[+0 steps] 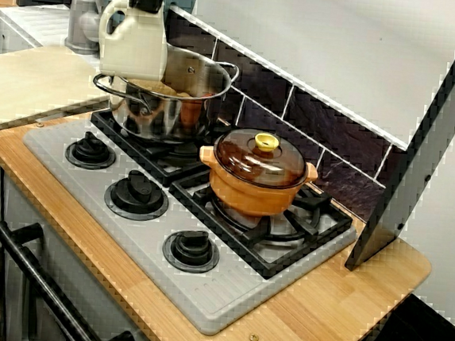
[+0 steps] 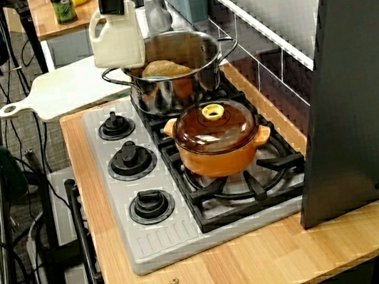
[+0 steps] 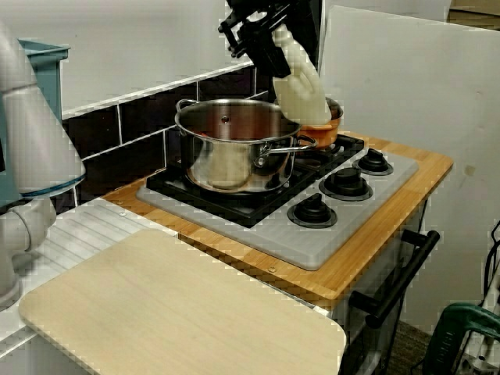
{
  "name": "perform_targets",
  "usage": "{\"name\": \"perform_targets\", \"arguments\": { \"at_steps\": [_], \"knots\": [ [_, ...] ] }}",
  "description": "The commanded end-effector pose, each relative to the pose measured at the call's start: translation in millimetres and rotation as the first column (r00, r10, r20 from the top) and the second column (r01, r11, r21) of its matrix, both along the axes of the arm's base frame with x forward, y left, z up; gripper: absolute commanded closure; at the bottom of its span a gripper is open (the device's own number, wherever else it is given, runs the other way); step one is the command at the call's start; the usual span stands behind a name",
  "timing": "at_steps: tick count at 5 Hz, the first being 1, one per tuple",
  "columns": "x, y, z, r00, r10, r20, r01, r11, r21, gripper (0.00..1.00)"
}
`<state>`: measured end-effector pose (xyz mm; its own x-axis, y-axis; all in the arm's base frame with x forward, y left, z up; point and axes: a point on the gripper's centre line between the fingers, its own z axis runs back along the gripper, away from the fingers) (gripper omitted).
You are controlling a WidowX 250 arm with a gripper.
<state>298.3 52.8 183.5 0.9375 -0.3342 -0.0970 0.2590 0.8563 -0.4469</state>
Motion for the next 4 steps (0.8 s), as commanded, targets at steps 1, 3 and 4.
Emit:
{"name": "perform_targets", "arguments": {
  "at_steps": [1, 3, 4],
  "knots": [
    [-6.3, 2.4, 35.6, 0.987, 0.033, 0.160, -0.044, 0.997, 0.067, 1.00],
    [-21.7, 3.2, 32.6, 0.944, 0.125, 0.305, -0.174, 0.975, 0.141, 1.00],
    [-27.0, 0.4, 27.1, 0.942, 0.149, 0.300, -0.197, 0.971, 0.133, 1.00]
  ]
}}
